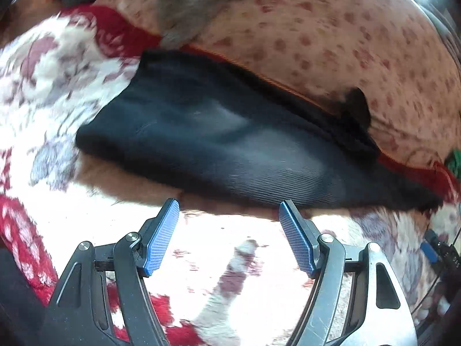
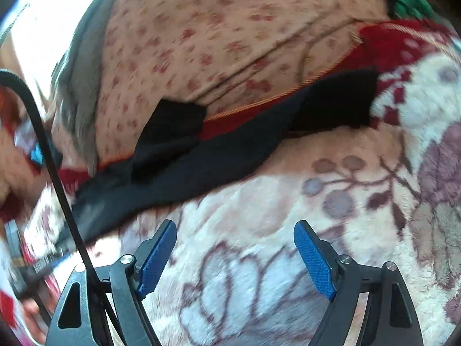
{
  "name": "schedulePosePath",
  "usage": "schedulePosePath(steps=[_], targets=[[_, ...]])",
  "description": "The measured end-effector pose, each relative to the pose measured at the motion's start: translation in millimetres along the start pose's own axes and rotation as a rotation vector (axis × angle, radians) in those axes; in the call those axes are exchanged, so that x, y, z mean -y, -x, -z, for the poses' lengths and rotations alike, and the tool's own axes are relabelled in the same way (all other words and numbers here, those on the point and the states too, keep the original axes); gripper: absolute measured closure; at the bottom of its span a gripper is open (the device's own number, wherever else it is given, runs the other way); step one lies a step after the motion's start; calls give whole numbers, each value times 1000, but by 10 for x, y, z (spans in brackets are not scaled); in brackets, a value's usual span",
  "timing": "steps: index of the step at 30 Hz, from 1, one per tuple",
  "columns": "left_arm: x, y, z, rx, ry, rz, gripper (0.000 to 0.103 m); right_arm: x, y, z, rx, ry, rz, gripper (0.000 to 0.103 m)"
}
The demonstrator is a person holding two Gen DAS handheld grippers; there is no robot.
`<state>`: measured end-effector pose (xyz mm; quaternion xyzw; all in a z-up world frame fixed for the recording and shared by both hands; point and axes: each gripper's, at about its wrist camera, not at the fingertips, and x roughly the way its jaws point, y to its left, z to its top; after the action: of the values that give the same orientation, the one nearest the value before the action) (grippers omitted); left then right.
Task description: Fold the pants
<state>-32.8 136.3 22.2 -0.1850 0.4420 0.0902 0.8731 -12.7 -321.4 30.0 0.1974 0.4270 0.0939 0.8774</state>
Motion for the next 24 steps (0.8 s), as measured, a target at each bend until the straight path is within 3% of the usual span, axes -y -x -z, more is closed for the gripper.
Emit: schedulePosePath(steps=[2, 4, 8, 15, 22, 23, 24], targets=[[-59, -16, -13, -2, 26, 1, 30, 150, -34, -105, -1, -57, 5, 21], [-86, -16, -27, 9, 39, -7, 30, 249, -80, -169, 2, -92, -5, 28], [-96, -90, -119, 10, 53, -19, 30, 460, -200, -362, 20, -208, -68, 32], [-137, -169, -314, 12, 108, -3, 30, 578, -369, -716, 65, -278, -93, 33], [-105, -270, -436, 16, 132, 3, 31, 676, -535, -838, 77, -311, -107, 78], [-110, -280, -447, 20, 137, 8, 44, 688, -543, -836, 83, -313, -110, 82], [-121, -295, -460, 19, 141, 17, 70, 695, -534, -829, 93, -313, -116, 90]])
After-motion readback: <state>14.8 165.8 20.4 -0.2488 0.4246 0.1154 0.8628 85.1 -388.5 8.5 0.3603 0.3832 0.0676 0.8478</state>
